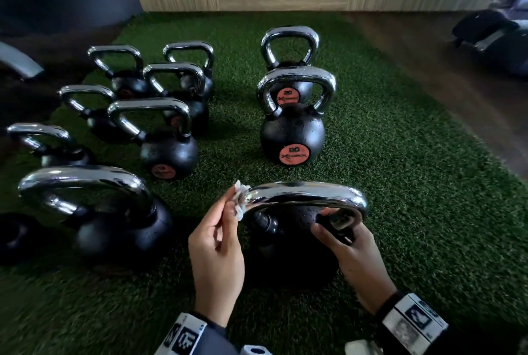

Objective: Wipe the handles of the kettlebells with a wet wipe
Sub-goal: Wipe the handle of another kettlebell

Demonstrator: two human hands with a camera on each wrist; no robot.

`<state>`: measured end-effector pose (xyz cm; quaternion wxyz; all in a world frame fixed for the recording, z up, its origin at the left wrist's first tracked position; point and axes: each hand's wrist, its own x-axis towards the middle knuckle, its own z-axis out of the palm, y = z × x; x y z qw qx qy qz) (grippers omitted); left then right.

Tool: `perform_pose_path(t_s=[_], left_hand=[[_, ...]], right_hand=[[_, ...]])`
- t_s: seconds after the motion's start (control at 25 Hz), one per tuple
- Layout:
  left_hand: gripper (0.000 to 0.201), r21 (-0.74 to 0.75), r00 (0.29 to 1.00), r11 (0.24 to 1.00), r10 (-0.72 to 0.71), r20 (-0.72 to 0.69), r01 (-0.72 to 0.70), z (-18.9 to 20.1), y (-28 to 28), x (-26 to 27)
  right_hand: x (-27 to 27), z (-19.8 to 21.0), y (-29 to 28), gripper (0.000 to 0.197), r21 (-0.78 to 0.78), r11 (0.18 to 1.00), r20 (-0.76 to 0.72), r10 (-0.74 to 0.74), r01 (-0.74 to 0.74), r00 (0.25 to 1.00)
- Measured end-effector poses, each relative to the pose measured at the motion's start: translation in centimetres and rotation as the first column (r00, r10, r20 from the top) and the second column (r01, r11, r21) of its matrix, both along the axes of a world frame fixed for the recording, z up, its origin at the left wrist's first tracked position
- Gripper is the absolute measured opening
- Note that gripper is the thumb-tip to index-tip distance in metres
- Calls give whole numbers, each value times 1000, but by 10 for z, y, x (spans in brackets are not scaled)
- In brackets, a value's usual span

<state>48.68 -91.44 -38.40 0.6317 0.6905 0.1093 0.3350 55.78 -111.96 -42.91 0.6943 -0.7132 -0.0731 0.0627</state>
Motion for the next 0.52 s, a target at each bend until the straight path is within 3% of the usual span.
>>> perform_pose_path(t_s=[0.16, 0.24, 0.32, 0.4, 0.52], left_hand=[[30, -53, 989, 998, 33, -144, -41, -27, -3, -4], [26, -74, 991, 997, 1, -136, -11, -40, -10, -9], [39, -87, 993, 996, -36, -111, 26, -46, -16, -14], [50, -48, 994, 999, -31, -102, 26, -49, -16, -14], [50, 46, 993, 999, -11, -119, 17, -45, -8, -5]], right_hand=[[1, 5, -3, 52, -29, 999, 31, 38, -38, 999], [7, 11, -8, 48, -107, 990, 50, 95, -90, 994], [12, 19, -12, 43, -237, 966, 73, 126, -105, 989], [15, 22, -17, 45, -333, 942, 87, 83, -50, 993], [10, 26, -26, 49, -432, 902, 136, 39, 24, 990]])
